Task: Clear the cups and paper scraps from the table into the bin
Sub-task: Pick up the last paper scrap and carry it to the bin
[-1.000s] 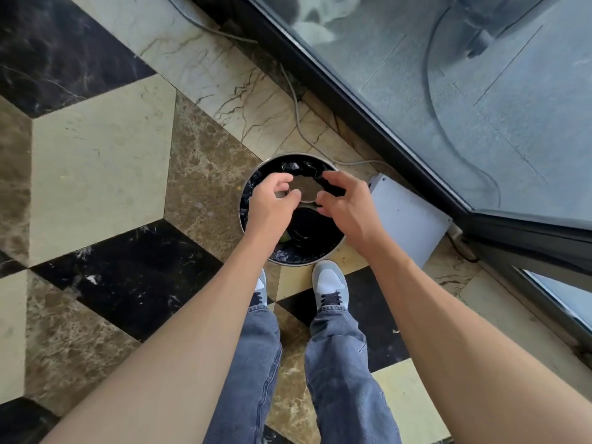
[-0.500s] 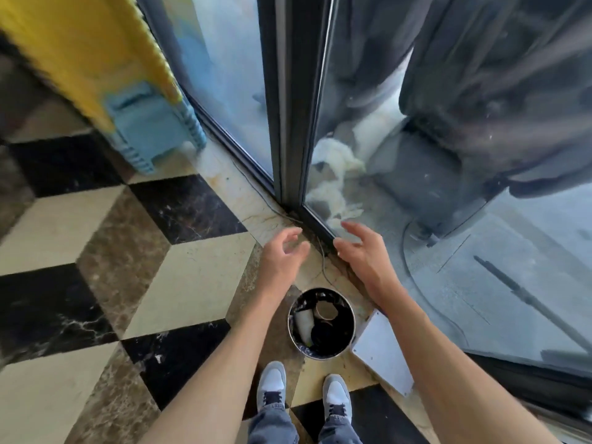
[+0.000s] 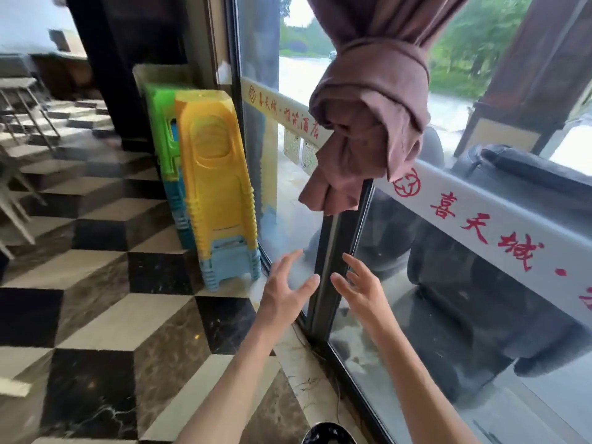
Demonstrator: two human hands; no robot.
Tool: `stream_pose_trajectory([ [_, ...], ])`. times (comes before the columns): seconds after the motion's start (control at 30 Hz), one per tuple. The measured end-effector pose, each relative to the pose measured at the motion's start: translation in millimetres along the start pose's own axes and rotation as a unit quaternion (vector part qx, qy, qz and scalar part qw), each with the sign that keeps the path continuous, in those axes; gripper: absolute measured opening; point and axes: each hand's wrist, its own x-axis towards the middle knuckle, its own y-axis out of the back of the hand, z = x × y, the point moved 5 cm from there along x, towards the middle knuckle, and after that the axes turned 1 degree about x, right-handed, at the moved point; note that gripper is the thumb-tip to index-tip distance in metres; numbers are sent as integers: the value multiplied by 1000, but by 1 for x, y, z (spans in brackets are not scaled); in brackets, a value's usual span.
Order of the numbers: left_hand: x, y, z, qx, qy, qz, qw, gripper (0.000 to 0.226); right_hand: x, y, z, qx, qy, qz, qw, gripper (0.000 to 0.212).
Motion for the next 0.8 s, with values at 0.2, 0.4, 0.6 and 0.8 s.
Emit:
stream_pose_trajectory([
  [0.2,-52,48,20,-1,21,110,994,63,-15,-21,-40,22,75,-86,993,59],
  [0.4,-179,123,19,22,74,305,949,66,-77,-108,-79,36,120,-278,952,69],
  [0.6,-379,207,22,50,142,492,858,67,-220,-221,-127,43,171,-469,865,75],
  [0.8,-623,243,52,54,177,655,733,48,-432,-316,-167,69,201,-642,737,71],
])
